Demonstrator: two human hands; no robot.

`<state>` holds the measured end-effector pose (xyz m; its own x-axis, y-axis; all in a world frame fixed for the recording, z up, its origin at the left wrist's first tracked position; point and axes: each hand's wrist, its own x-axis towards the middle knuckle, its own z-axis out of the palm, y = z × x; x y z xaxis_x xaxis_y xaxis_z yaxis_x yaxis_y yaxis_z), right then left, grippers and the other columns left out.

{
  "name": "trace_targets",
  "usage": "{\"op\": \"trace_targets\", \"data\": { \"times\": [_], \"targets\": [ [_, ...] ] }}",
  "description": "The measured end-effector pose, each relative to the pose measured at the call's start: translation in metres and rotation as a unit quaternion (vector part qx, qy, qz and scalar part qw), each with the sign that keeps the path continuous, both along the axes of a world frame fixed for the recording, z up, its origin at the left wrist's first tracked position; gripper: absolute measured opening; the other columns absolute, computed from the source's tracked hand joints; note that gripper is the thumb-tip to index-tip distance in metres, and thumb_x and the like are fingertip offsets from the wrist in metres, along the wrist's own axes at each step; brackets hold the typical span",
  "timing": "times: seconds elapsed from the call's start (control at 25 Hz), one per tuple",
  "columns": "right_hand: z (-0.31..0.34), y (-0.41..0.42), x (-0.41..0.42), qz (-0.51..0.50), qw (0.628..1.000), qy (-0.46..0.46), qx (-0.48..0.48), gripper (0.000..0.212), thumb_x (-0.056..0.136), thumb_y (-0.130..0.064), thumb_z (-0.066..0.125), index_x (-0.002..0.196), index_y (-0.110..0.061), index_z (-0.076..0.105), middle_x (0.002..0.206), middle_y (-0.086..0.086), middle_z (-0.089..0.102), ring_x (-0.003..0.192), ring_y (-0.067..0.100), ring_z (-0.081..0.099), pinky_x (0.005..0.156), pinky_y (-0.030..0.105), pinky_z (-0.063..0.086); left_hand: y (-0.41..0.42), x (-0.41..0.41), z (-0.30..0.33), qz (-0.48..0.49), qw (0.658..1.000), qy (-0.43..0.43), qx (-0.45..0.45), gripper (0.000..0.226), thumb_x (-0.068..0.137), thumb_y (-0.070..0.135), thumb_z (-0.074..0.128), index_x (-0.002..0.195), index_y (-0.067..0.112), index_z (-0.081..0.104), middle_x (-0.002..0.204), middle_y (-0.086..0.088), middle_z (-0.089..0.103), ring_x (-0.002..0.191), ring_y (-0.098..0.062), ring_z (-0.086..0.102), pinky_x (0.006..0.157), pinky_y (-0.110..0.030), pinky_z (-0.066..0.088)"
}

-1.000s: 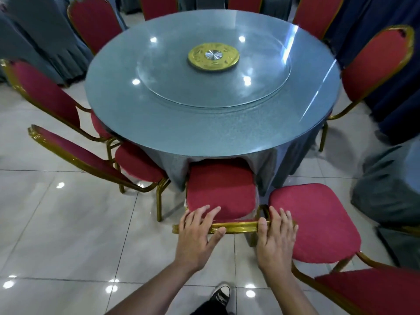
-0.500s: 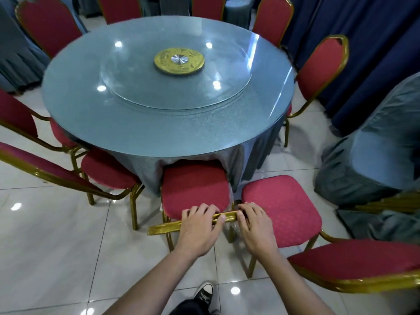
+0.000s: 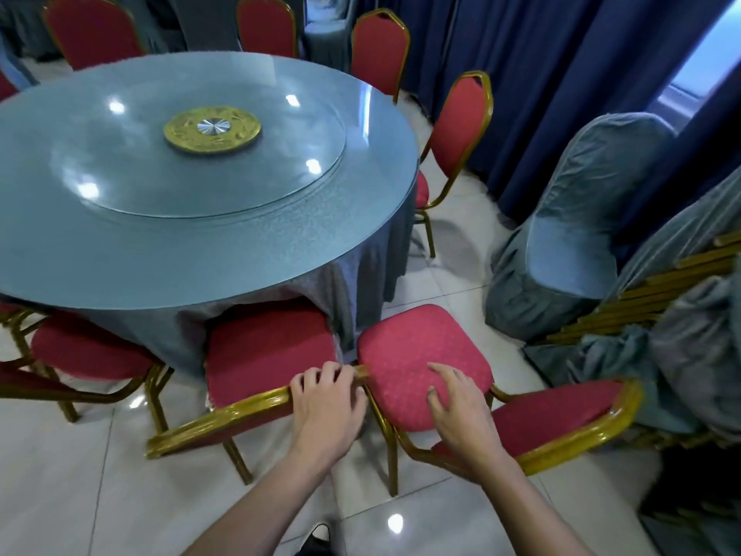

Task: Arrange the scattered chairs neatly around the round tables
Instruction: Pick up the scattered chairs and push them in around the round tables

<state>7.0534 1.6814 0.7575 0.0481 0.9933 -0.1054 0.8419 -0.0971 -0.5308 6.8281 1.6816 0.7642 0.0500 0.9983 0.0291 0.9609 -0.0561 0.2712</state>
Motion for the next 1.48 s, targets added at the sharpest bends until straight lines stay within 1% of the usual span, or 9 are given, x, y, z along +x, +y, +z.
{"op": "trace_targets", "data": {
  "times": [0.24,0.36,0.44,0.52,0.6,0.68,0.8,1.0,1.48],
  "targets": [
    [-0.003,-0.013,0.149,-0.011,0.997,-0.057,0.055,0.034,0.098,-0.034,0.051,0.132,-0.03,0.054,0.122,-0.008,0.062,0.111,0.014,0.056,0.101,0.038,0.043,-0.04,0.169,-0.009,-0.102,0.977,-0.146,-0.116,0.043,0.099,0.056,0.022,0.125,0.036,0.051,0.12,0.015,0.053,0.115,-0.011,0.048,0.102,-0.033,0.035],
    [-0.012,-0.033,0.226,-0.03,0.987,-0.116,0.103,0.031,0.098,-0.043,0.043,0.122,-0.031,0.058,0.118,-0.006,0.065,0.114,0.018,0.057,0.108,0.04,0.038,-0.071,0.25,-0.023,-0.141,0.956,-0.188,-0.178,0.056,0.096,0.065,0.014,0.14,0.042,0.039,0.134,0.017,0.047,0.124,-0.008,0.044,0.106,-0.033,0.033],
    [-0.021,-0.043,0.267,-0.042,0.988,-0.117,0.088,0.05,0.099,-0.06,0.028,0.132,-0.032,0.055,0.137,-0.003,0.056,0.134,0.018,0.045,0.121,0.04,0.021,-0.078,0.285,-0.034,-0.12,0.961,-0.169,-0.182,0.053,0.098,0.064,0.015,0.148,0.048,0.025,0.143,0.02,0.039,0.132,-0.007,0.038,0.109,-0.032,0.029],
    [-0.028,-0.045,0.287,-0.04,0.994,-0.079,0.061,0.068,0.096,-0.072,0.017,0.148,-0.034,0.038,0.158,-0.003,0.034,0.151,0.011,0.017,0.124,0.035,-0.003,-0.081,0.301,-0.04,-0.07,0.977,-0.132,-0.154,0.05,0.1,0.063,0.014,0.148,0.054,0.018,0.147,0.023,0.032,0.133,-0.004,0.035,0.108,-0.03,0.025],
    [-0.034,-0.041,0.291,-0.02,0.998,-0.03,0.048,0.072,0.095,-0.076,0.016,0.156,-0.037,0.021,0.165,-0.005,0.02,0.152,0.002,-0.004,0.121,0.029,-0.016,-0.081,0.308,-0.045,-0.033,0.985,-0.108,-0.128,0.051,0.096,0.068,0.003,0.145,0.06,0.013,0.147,0.026,0.025,0.132,0.0,0.031,0.107,-0.028,0.022],
    [-0.036,-0.026,0.295,-0.007,0.999,0.001,0.042,0.071,0.095,-0.076,0.017,0.156,-0.041,0.014,0.165,-0.006,0.017,0.151,0.0,-0.009,0.119,0.027,-0.021,-0.073,0.315,-0.048,-0.003,0.987,-0.108,-0.117,0.06,0.087,0.075,-0.011,0.143,0.065,0.01,0.148,0.027,0.021,0.133,0.002,0.028,0.108,-0.027,0.02],
    [-0.035,0.025,0.319,0.033,0.999,-0.009,0.039,0.072,0.094,-0.078,0.012,0.156,-0.042,0.009,0.166,-0.005,0.014,0.15,-0.002,-0.013,0.119,0.029,-0.022,-0.036,0.335,-0.054,0.017,0.988,-0.118,-0.1,0.064,0.088,0.076,-0.012,0.145,0.062,0.014,0.149,0.024,0.024,0.136,-0.002,0.028,0.113,-0.032,0.021],
    [-0.03,0.144,0.35,0.122,0.991,-0.049,0.013,0.079,0.091,-0.08,0.003,0.158,-0.038,0.006,0.168,-0.005,0.005,0.143,-0.005,-0.025,0.118,0.03,-0.021,0.054,0.369,-0.057,0.067,0.991,-0.102,-0.054,0.061,0.094,0.073,-0.007,0.148,0.056,0.016,0.149,0.02,0.028,0.133,-0.007,0.035,0.109,-0.034,0.029],
    [-0.022,0.365,0.332,0.226,0.973,-0.032,-0.031,0.085,0.087,-0.084,0.007,0.157,-0.036,0.012,0.168,-0.003,0.008,0.153,0.008,-0.01,0.119,0.035,-0.017,0.233,0.372,-0.046,0.171,0.971,-0.155,-0.066,0.066,0.092,0.076,0.004,0.149,0.052,0.027,0.144,0.019,0.036,0.132,-0.011,0.042,0.106,-0.041,0.037]
  ]
}}
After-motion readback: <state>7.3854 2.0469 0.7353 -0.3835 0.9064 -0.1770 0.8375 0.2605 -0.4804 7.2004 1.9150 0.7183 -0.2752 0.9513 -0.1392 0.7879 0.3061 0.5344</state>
